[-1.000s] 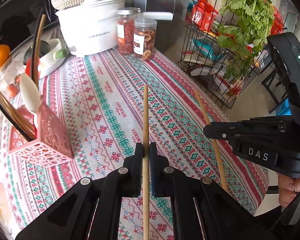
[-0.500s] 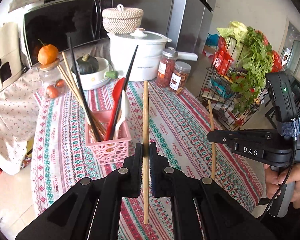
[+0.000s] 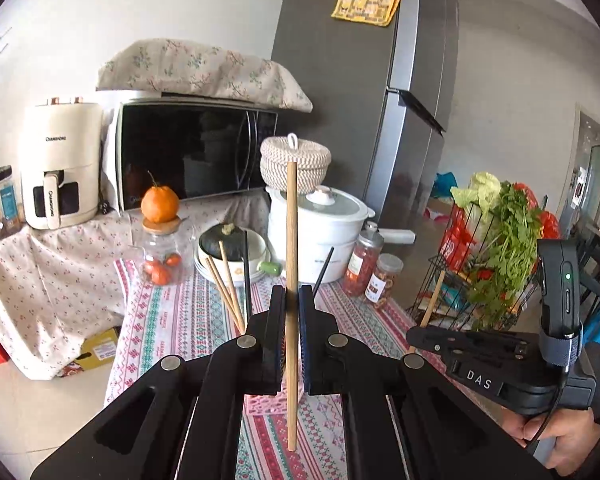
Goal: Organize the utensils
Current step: 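Lift both wooden chopsticks and carry them over the pink basket, then lower both wooden chopsticks into the basket and open both tools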
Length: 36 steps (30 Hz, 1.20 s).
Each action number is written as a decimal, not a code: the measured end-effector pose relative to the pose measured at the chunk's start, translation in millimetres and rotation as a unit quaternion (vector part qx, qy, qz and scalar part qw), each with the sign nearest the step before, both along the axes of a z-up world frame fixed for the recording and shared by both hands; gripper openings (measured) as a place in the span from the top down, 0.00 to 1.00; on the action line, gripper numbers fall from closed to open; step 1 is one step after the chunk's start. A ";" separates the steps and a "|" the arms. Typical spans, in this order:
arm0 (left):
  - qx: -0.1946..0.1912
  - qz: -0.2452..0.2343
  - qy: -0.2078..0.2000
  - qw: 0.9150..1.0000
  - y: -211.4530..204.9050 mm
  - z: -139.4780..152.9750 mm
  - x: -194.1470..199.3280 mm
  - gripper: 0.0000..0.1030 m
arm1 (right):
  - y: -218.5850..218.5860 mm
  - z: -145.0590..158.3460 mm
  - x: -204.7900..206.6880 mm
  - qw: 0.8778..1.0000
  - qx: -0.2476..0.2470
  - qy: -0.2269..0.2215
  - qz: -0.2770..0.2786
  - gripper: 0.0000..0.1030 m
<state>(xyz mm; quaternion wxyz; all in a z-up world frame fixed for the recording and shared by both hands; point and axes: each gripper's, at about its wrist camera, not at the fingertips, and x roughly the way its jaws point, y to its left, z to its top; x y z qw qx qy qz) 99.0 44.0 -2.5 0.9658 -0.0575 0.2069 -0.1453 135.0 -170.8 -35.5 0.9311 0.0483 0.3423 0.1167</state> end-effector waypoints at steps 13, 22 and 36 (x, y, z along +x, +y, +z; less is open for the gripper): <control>-0.047 0.070 -0.080 0.993 12.5 -7.0 29.3 0.94 | 10.4 3.9 3.6 1.000 0.011 -0.015 0.002 0.94; -0.020 0.066 -0.056 0.996 -3.2 -37.4 54.9 0.94 | 7.4 5.0 3.8 1.000 0.010 -0.020 -0.001 0.94; -0.016 0.067 0.053 0.996 2.6 -62.5 76.6 0.44 | 12.6 18.3 2.5 0.999 0.024 -0.045 0.005 0.94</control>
